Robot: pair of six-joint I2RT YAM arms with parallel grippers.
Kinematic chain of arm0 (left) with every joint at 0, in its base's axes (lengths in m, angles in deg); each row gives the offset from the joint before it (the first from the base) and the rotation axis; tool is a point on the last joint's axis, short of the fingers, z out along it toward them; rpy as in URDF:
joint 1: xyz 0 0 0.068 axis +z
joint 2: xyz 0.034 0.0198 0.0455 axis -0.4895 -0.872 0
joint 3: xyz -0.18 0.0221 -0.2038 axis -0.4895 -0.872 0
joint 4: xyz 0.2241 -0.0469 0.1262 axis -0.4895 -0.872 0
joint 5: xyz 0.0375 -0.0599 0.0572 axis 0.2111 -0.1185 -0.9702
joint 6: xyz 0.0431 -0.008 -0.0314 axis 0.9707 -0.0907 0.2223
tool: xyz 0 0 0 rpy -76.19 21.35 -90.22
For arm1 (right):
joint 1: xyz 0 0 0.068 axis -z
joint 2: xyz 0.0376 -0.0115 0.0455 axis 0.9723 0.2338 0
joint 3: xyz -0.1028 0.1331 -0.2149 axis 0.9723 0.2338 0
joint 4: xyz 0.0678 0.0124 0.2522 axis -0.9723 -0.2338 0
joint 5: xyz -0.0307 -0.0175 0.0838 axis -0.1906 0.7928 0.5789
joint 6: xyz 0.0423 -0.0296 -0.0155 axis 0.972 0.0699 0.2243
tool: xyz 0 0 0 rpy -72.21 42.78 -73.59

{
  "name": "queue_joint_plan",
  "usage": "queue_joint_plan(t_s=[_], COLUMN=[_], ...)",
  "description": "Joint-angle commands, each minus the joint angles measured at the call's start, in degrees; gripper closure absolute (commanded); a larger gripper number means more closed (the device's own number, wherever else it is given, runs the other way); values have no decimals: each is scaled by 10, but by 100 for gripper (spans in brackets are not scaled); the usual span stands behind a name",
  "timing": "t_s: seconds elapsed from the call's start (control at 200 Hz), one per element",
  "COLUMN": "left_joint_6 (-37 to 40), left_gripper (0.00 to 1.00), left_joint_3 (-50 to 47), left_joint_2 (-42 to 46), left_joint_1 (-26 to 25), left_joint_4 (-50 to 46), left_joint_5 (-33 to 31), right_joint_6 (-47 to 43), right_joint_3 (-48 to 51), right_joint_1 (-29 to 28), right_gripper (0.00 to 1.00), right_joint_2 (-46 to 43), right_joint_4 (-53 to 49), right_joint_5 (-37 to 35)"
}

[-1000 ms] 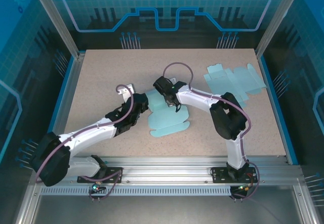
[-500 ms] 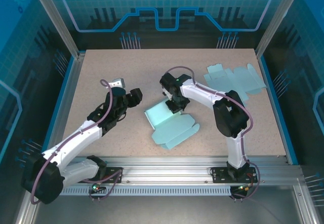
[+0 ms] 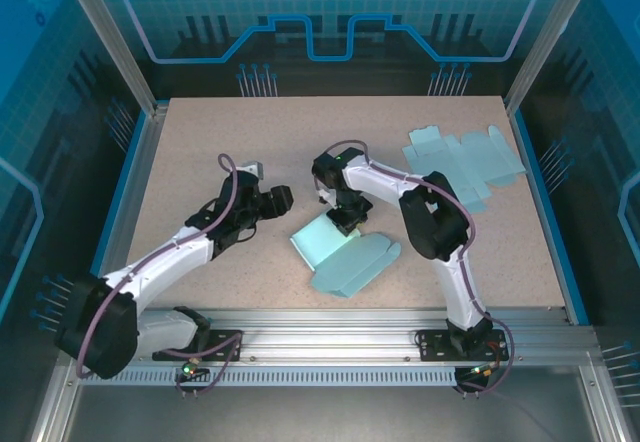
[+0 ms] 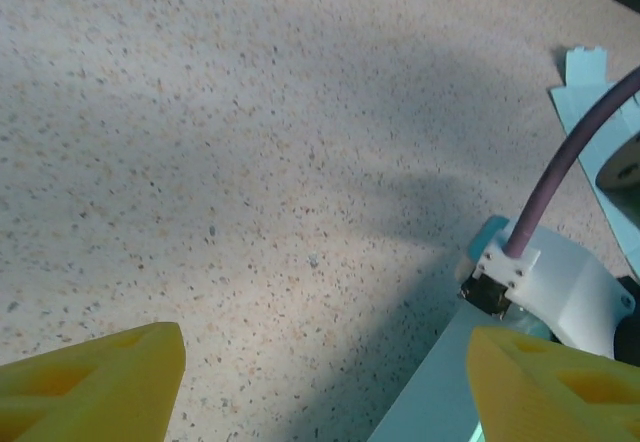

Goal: Fold the paper box

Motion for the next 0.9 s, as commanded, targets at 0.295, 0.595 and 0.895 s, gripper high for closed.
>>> queue_joint_plan(t_s=[0.295, 0.595, 0.895], left_joint_6=[66, 98, 125], left_gripper=[30, 40, 37], left_joint_3=[7, 23, 34], left_joint_2=[-62, -118, -60], left_joint_1=[4, -12, -12], left_joint_4=[26, 51, 0], left_joint_5=[96, 160, 38], right_joint_6=[-17, -30, -40], right_joint_3=[-56, -88, -121], right_joint_1=[7, 31, 30], right_gripper=[56, 81, 81], right_joint_2=[11, 36, 70], right_joint_4=[12, 5, -49], right_joint_5=[3, 59, 32])
